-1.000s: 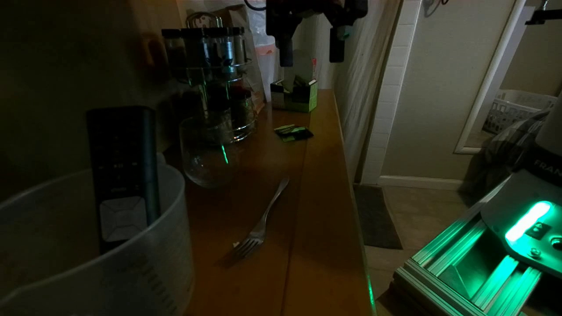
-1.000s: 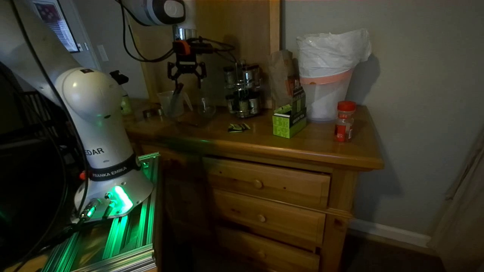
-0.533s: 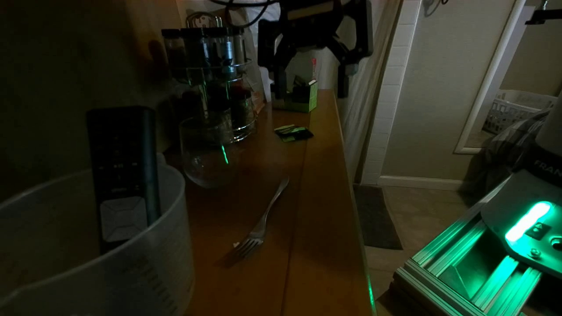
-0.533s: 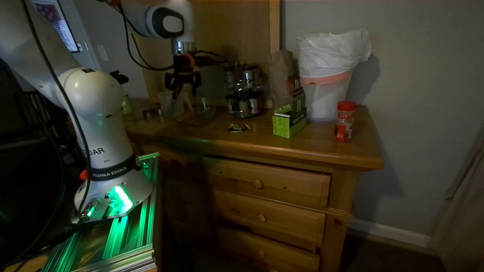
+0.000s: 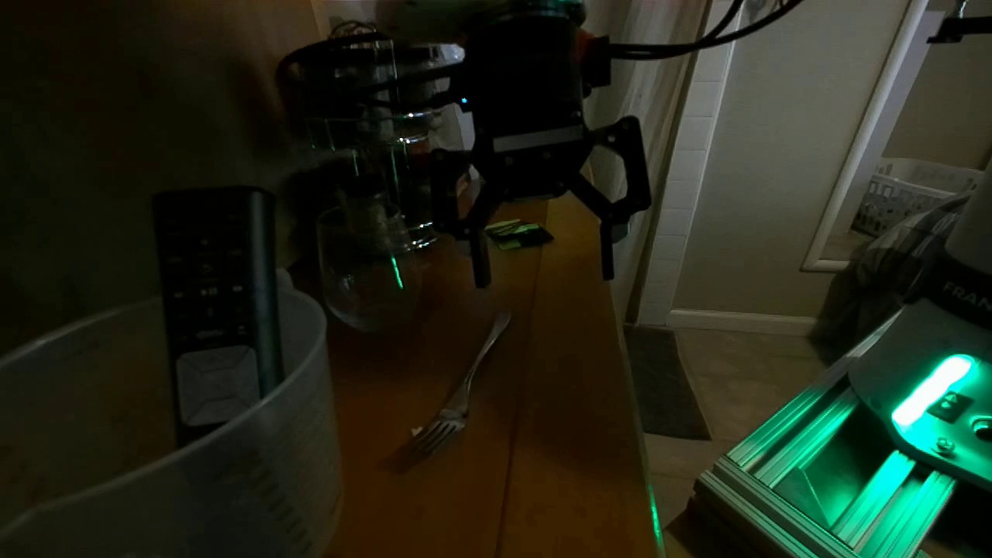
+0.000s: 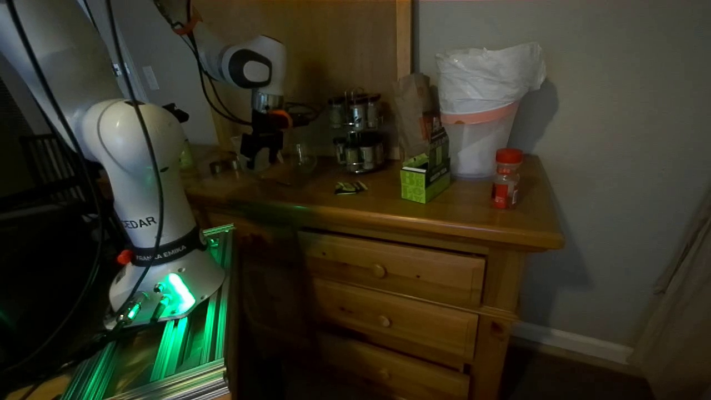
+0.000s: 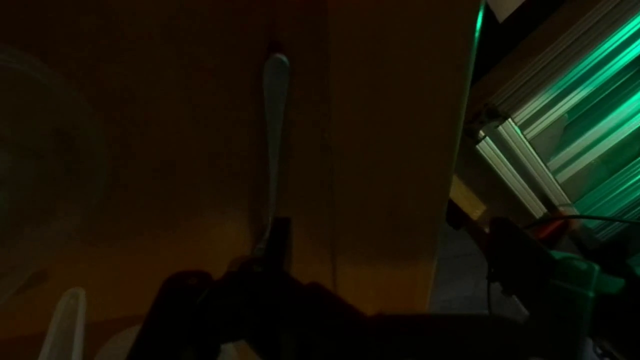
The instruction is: Put the silver fork in the clear jug.
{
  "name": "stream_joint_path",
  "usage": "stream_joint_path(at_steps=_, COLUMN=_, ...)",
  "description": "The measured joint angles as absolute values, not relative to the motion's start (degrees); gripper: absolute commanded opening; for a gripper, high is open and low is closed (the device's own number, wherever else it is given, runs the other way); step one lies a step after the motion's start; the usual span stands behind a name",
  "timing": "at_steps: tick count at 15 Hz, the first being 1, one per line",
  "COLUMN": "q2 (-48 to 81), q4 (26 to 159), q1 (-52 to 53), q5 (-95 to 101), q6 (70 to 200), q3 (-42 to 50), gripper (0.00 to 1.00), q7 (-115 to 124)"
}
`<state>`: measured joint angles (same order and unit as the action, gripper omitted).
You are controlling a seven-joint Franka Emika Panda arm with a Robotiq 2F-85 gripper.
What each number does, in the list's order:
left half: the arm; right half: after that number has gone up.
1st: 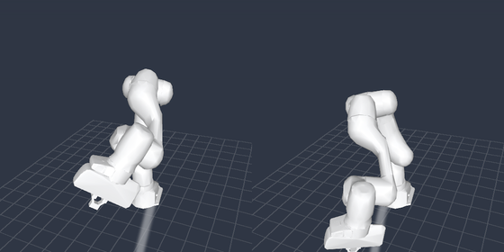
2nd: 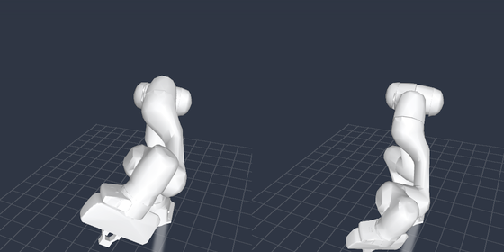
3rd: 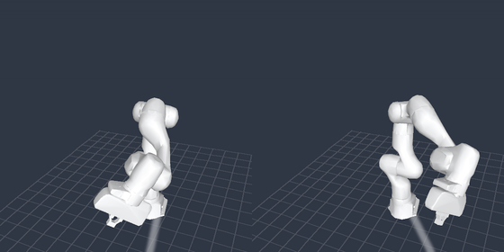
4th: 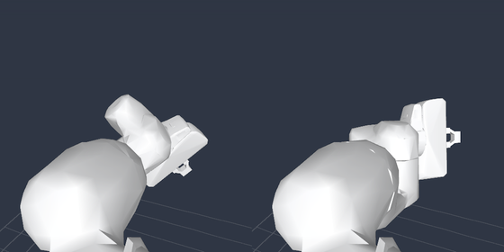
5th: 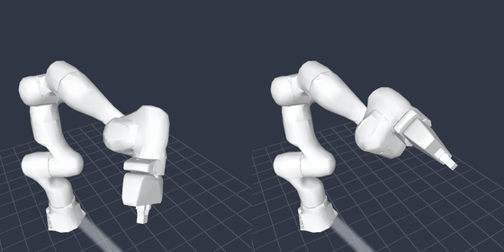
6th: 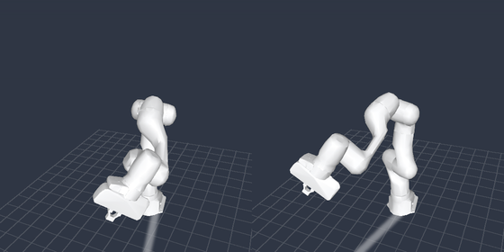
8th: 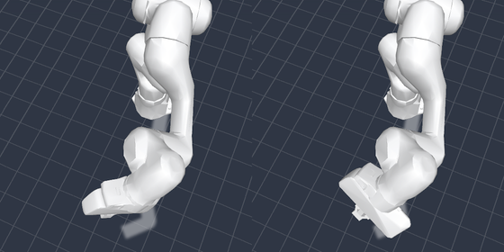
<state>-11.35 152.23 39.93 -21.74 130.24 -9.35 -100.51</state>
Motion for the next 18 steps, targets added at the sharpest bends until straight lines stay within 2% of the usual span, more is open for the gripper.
stream_joint_path(at_steps=6, q2=-8.08, q4=150.80, q1=37.50, q5=-21.60, q6=131.93, q3=-12.46, gripper=0.99, q7=-100.31)
stream_joint_path(at_steps=7, q2=-7.32, q4=150.58, q1=36.95, q5=-21.42, q6=133.11, q3=-13.40, gripper=0.97, q7=-99.69)
stream_joint_path(at_steps=8, q2=-6.46, q4=150.27, q1=36.51, q5=-21.19, q6=134.23, q3=-14.35, gripper=0.87, q7=-98.90)
stream_joint_path(at_steps=10, q2=-4.61, q4=149.50, q1=35.78, q5=-20.55, q6=136.28, q3=-16.26, gripper=0.85, q7=-97.21)
stream_joint_path(at_steps=11, q2=-3.90, q4=149.19, q1=35.49, q5=-20.07, q6=137.11, q3=-17.15, gripper=0.79, q7=-96.33)
stream_joint_path(at_steps=12, q2=-3.31, q4=148.96, q1=35.24, q5=-19.66, q6=137.89, q3=-18.04, gripper=0.83, q7=-95.38)
stream_joint_path(at_steps=13, q2=-3.00, q4=148.93, q1=35.07, q5=-19.37, q6=138.63, q3=-18.74, gripper=0.82, q7=-94.57)
stream_joint_path(at_steps=16, q2=-2.54, q4=148.93, q1=34.62, q5=-18.40, q6=140.56, q3=-20.55, gripper=0.71, q7=-92.32)
stream_joint_path(at_steps=18, q2=-2.14, q4=148.99, q1=34.47, q5=-17.75, q6=141.79, q3=-21.36, gripper=0.54, q7=-91.14)
